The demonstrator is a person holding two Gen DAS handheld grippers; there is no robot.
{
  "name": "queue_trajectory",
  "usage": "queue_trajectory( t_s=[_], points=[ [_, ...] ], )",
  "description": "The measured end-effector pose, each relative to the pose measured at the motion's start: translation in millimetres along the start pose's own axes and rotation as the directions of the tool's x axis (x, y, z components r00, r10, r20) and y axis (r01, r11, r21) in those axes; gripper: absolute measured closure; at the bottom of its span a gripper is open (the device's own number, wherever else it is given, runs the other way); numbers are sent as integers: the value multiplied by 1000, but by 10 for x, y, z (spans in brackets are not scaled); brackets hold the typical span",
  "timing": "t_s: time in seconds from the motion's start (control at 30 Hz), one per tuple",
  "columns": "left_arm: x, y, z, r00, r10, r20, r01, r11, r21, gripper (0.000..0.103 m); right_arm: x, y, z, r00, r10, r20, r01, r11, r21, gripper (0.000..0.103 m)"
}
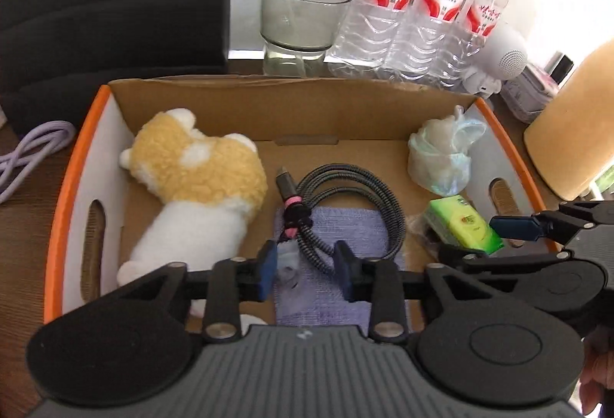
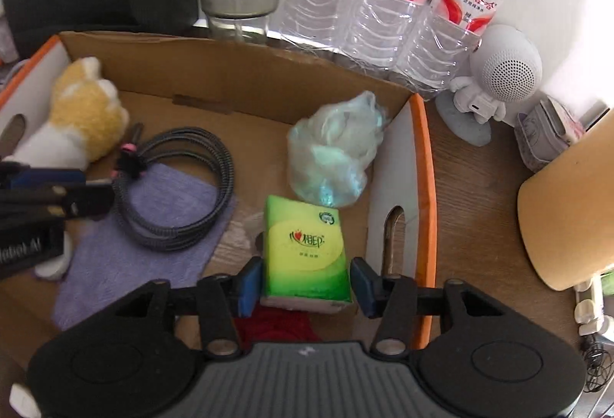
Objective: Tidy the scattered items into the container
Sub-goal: 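Open both tools to drop the tissue pack and wrapper into the box, then withdraw both tools from the box back over the desk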
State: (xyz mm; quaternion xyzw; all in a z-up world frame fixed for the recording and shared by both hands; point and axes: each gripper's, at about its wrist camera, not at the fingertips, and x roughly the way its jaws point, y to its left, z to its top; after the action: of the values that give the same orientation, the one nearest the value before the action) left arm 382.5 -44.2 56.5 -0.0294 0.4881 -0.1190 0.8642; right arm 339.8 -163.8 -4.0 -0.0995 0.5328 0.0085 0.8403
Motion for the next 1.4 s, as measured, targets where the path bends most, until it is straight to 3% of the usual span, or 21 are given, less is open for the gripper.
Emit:
queue_trajectory(
  t_s=[0.07,0.13,0.2,0.33,0.37,0.5,0.57,0.63,0.67,0.7,0.73,0.77,0.8,0.83,0.87,1.17,1.27,1.33,1.4],
  points=[
    [-124,17,34,999,-2,34,2,1000,3,66,-116,-53,36,999,45,28,-46,998,36,30],
    [-274,33,82,998,0,59,0,1000,5,56,-271,-119,63,994,94,58,-98,993,63,24],
    [-432,61,132,997,14,70,-14,1000,0,49,-403,-180,103,989,134,69,-140,986,94,24],
    [-738,74,160,996,57,75,-56,998,-9,22,-658,-319,162,968,233,89,-245,954,171,24],
    [-794,61,160,994,77,78,-76,997,-7,20,-719,-344,164,963,252,95,-265,947,181,24],
    [-1044,21,32,967,204,153,-204,979,-20,9,-1007,-317,79,958,254,134,-275,947,167,23],
    [-1210,3,-137,940,225,256,-227,974,-21,1,-1146,-252,-12,961,210,183,-236,962,138,22],
    [-1369,4,-409,889,209,408,-224,974,-10,0,-1273,-168,-198,943,154,294,-192,976,104,16],
    [-1425,-1,-565,851,204,484,-227,974,-10,0,-1317,-121,-331,920,119,374,-164,982,91,15],
    [-1462,-7,-732,804,197,561,-229,973,-14,0,-1349,-69,-489,880,84,467,-136,988,78,15],
    [-1488,-14,-897,758,183,626,-224,974,-14,0,-1357,-19,-664,829,57,556,-115,991,69,15],
    [-1483,-44,-1026,724,168,669,-215,976,-12,0,-1341,33,-837,777,41,629,-103,993,62,15],
    [-1478,-71,-1118,708,156,689,-207,978,-9,0,-1312,77,-976,737,38,675,-100,994,53,15],
    [-1476,-85,-1185,702,144,698,-198,980,-3,0,-1277,111,-1071,717,43,696,-103,994,45,15],
    [-1474,-97,-1235,699,138,702,-196,981,3,0,-1249,139,-1132,711,46,701,-107,993,44,15],
    [-1818,-157,-1568,655,145,741,-210,978,-6,0,-1492,172,-1345,724,18,690,-108,990,87,14],
    [-2013,-183,-1917,642,189,743,-276,961,-6,0,-1624,152,-1582,773,9,635,-121,984,132,12],
    [-2114,-167,-2183,663,192,724,-283,959,5,0,-1691,131,-1838,796,44,603,-172,973,156,12],
    [-2199,-157,-2437,694,202,691,-279,960,-1,0,-1774,130,-2153,792,94,603,-243,955,171,11]
  ],
)
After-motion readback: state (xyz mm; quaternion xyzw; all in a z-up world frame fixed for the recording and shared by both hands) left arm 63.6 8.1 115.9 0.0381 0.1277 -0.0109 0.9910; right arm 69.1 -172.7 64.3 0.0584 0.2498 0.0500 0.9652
